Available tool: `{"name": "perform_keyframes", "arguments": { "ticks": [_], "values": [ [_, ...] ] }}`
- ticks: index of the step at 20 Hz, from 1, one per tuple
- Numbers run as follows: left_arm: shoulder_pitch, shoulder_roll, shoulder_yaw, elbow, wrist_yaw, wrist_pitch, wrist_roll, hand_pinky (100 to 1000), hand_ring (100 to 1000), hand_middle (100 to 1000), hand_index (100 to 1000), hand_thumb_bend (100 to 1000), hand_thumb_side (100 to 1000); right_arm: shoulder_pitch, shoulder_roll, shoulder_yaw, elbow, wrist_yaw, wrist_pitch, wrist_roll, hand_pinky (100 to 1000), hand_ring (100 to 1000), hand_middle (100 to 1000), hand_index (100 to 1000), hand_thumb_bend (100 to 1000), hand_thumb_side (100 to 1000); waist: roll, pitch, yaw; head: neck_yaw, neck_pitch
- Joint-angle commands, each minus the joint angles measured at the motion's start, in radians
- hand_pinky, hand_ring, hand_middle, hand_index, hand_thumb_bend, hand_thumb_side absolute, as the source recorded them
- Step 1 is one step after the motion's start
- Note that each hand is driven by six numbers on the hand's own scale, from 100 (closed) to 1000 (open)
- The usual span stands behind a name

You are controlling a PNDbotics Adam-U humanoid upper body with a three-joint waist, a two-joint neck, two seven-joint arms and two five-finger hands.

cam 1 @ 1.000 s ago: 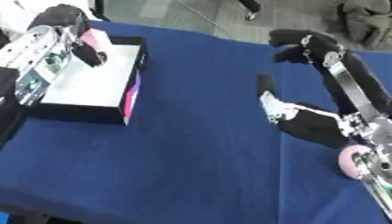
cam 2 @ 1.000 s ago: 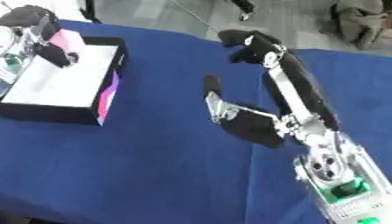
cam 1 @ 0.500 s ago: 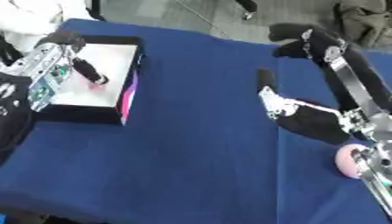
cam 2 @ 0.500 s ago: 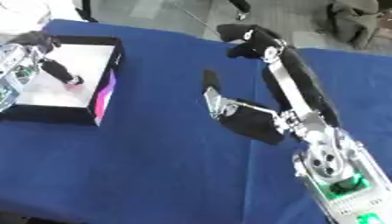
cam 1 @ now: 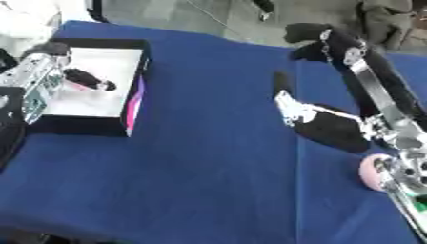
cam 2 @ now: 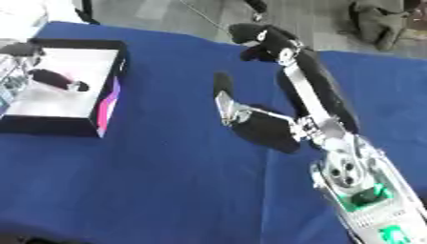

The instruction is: Pick up the objects with one hand, pass them to the other hand, and then place them into the box on the other side of the table.

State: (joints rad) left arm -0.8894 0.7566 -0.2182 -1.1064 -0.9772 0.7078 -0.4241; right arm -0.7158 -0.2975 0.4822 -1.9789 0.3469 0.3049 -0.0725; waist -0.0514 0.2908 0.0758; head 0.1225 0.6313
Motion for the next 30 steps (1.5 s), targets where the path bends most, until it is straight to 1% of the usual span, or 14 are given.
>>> {"name": "perform_keyframes", "arguments": {
  "ticks": [1,2,5,8,12,15,17,21,24,25,26,28,29,30],
  "values": [
    [-0.041,0.032,0.064,-0.085,0.032,-0.004,0.041,781,760,730,857,136,752,-0.017,-0.033,-0.033,-0.021,-0.001,0.001,-0.016,831,749,781,859,113,256,0.006,-0.025,0.006,-0.074,0.026],
    [-0.048,0.024,0.088,-0.11,0.047,-0.017,0.057,738,743,724,843,100,865,-0.021,-0.04,-0.043,-0.021,0.0,0.003,-0.021,831,749,781,858,122,245,0.004,-0.027,0.008,-0.098,0.032],
    [-0.06,-0.029,0.157,-0.18,0.09,-0.059,0.1,729,771,763,873,135,897,-0.031,-0.074,-0.093,-0.021,-0.02,0.029,-0.031,832,750,786,859,118,252,-0.001,-0.031,0.013,-0.155,0.042],
    [-0.025,-0.079,0.203,-0.25,0.132,-0.101,0.143,745,806,806,929,218,975,-0.045,-0.124,-0.149,-0.017,-0.059,0.069,-0.01,837,761,800,860,128,264,-0.007,-0.031,0.011,-0.197,0.047],
    [0.063,-0.148,0.223,-0.346,0.192,-0.16,0.202,726,790,790,905,198,919,-0.058,-0.217,-0.205,0.014,-0.112,0.128,0.046,846,779,815,875,195,252,-0.013,-0.032,0.007,-0.232,0.053],
    [0.135,-0.206,0.24,-0.423,0.239,-0.207,0.249,725,793,799,903,215,909,-0.064,-0.294,-0.189,0.043,-0.119,0.172,0.093,853,795,827,882,249,250,-0.02,-0.032,0.002,-0.253,0.055],
    [0.189,-0.246,0.23,-0.477,0.272,-0.241,0.283,725,792,803,902,214,911,-0.062,-0.348,-0.192,0.052,-0.117,0.186,0.127,855,800,830,884,270,247,-0.022,-0.031,0.001,-0.269,0.051],
    [0.301,-0.286,0.231,-0.589,0.341,-0.31,0.352,719,788,805,914,209,892,-0.022,-0.46,-0.221,0.072,-0.119,0.186,0.196,864,824,843,895,336,259,-0.026,-0.029,-0.001,-0.292,0.045],
    [0.369,-0.297,0.237,-0.671,0.391,-0.36,0.402,720,790,809,917,202,883,0.025,-0.542,-0.238,0.093,-0.097,0.162,0.246,870,840,851,902,365,264,-0.026,-0.026,0.003,-0.305,0.041],
    [0.387,-0.3,0.24,-0.698,0.408,-0.377,0.419,722,793,814,920,197,870,0.038,-0.569,-0.242,0.097,-0.094,0.157,0.262,885,875,871,914,418,255,-0.025,-0.022,0.003,-0.307,0.038],
    [0.407,-0.302,0.247,-0.725,0.425,-0.393,0.435,721,793,814,920,196,867,0.059,-0.596,-0.235,0.113,-0.087,0.155,0.279,890,883,876,917,423,245,-0.025,-0.019,0.003,-0.311,0.034],
    [0.441,-0.305,0.249,-0.777,0.457,-0.421,0.467,721,792,813,916,191,864,0.105,-0.648,-0.236,0.142,-0.066,0.135,0.311,905,901,879,918,474,157,-0.023,-0.016,0.007,-0.319,0.031],
    [0.456,-0.304,0.247,-0.802,0.472,-0.421,0.483,721,792,813,914,191,866,0.13,-0.673,-0.242,0.15,-0.055,0.121,0.327,912,910,882,916,489,112,-0.022,-0.014,0.008,-0.32,0.031],
    [0.469,-0.301,0.244,-0.827,0.487,-0.414,0.498,721,792,812,912,189,867,0.154,-0.698,-0.248,0.154,-0.045,0.107,0.342,919,921,886,918,514,100,-0.021,-0.013,0.008,-0.32,0.03]
  ]
}}
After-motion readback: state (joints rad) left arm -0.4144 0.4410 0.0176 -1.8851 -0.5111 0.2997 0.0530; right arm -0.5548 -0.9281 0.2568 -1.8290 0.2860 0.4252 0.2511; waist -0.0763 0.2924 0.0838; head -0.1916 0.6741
